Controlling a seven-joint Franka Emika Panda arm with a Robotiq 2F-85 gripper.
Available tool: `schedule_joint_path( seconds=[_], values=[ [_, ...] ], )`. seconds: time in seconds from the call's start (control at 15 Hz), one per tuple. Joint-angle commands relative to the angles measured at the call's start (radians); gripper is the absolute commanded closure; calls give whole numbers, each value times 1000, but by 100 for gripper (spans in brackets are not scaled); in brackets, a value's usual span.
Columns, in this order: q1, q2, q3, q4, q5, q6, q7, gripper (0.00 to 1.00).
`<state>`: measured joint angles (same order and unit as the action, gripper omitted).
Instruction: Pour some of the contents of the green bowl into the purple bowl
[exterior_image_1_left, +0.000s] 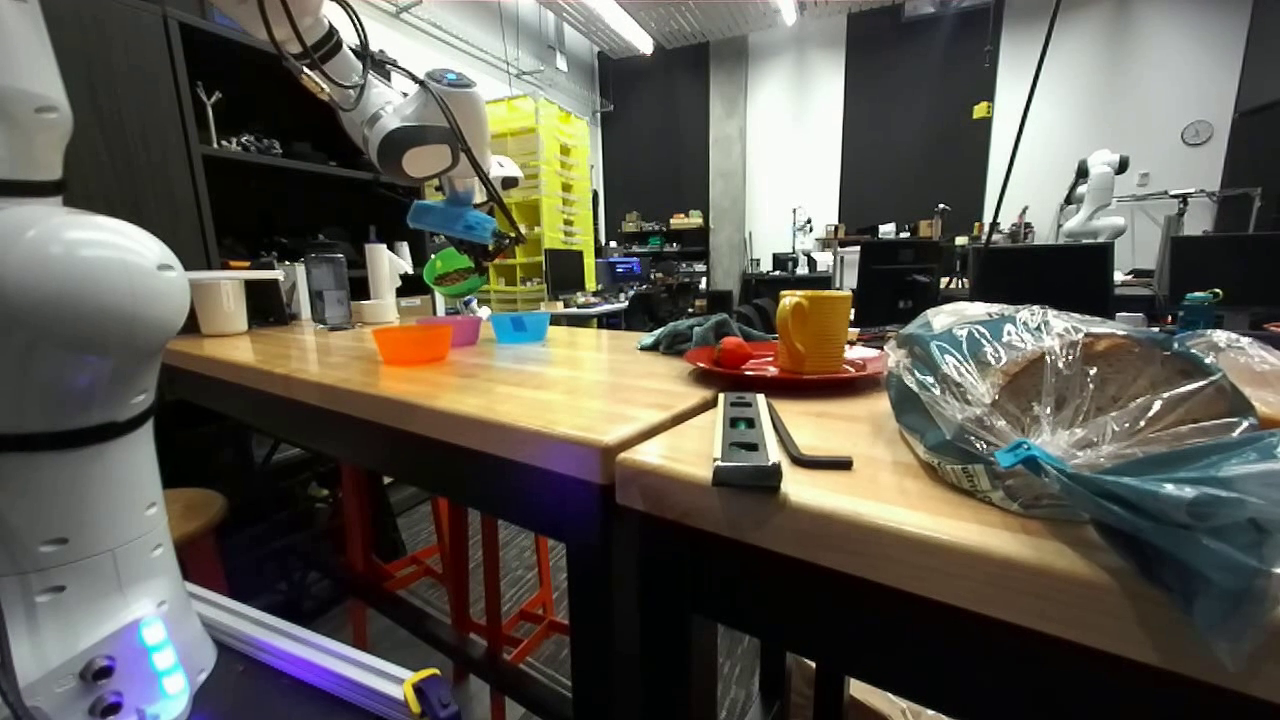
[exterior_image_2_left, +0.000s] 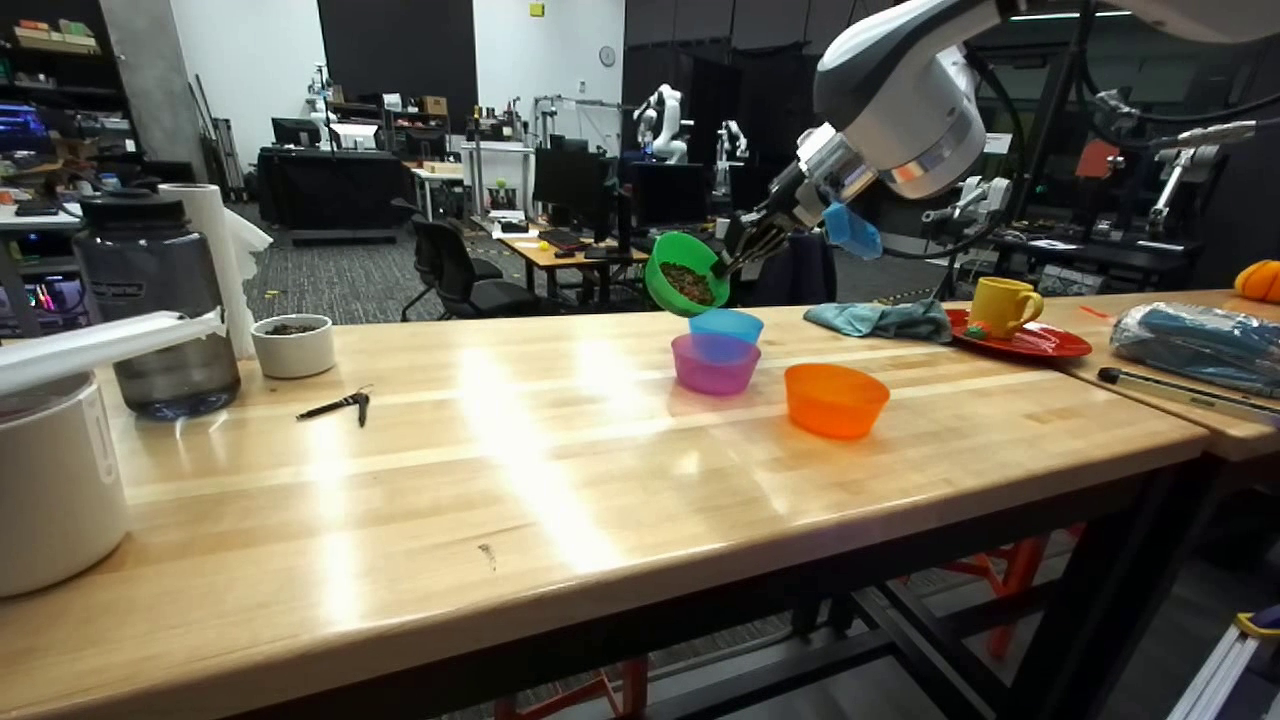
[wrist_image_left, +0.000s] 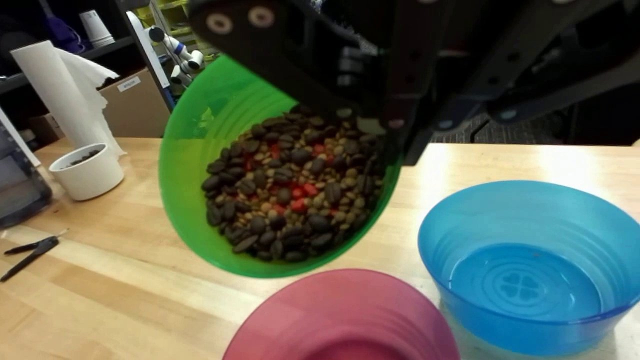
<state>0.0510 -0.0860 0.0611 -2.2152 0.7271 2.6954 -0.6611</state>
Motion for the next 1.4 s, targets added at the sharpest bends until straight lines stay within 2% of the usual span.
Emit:
schedule_joint_path(
  seconds=[0.0,0.47,1.33],
  values=[
    [16,-39,13,-56,41,91,-49,99],
    [44,-53,34,-109,116,273,-107,99],
    [139,-60,35,-160,323,504,-277,99]
  ],
)
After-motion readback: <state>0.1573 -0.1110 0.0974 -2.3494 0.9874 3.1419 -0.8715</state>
